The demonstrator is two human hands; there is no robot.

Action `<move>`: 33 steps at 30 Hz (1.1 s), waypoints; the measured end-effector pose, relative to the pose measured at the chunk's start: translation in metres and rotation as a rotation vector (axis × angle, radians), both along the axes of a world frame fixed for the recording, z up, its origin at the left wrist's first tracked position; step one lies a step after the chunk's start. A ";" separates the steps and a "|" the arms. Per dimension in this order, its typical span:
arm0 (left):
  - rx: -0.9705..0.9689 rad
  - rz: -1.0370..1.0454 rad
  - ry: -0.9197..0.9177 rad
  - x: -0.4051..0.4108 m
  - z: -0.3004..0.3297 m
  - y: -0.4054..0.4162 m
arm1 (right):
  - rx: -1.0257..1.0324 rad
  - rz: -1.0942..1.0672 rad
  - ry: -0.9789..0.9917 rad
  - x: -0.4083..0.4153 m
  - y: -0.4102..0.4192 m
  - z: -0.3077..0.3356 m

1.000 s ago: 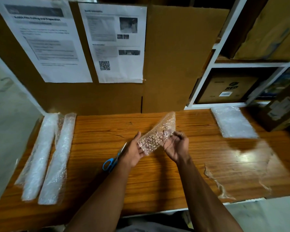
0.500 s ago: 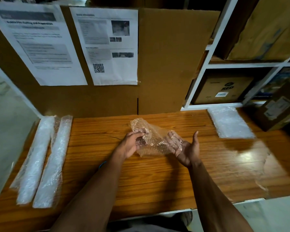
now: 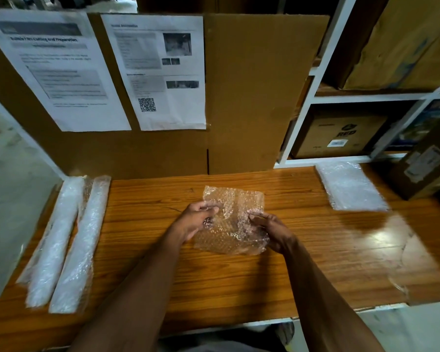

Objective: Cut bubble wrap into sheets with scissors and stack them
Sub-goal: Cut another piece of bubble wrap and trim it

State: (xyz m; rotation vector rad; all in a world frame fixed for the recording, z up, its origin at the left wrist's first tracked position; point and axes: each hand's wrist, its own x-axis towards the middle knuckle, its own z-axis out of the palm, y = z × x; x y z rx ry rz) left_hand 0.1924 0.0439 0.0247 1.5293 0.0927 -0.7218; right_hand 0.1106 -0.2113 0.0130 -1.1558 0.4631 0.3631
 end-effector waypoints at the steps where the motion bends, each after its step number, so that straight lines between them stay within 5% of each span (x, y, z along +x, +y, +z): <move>1: 0.008 0.016 -0.011 0.001 -0.001 0.000 | 0.008 -0.033 0.003 0.001 -0.001 0.002; 8: -0.002 0.015 -0.011 0.007 0.001 -0.009 | 0.187 0.037 -0.080 0.009 -0.031 0.011; 17: -0.077 -0.043 -0.048 0.009 0.019 -0.029 | -0.069 0.059 -0.189 -0.004 -0.055 0.027; 24: 0.182 -0.040 -0.213 0.018 0.016 -0.060 | -0.162 0.013 -0.292 -0.006 -0.080 0.026; 33: 0.255 -0.086 -0.271 0.028 0.021 -0.122 | -0.188 0.002 -0.219 0.000 -0.153 0.021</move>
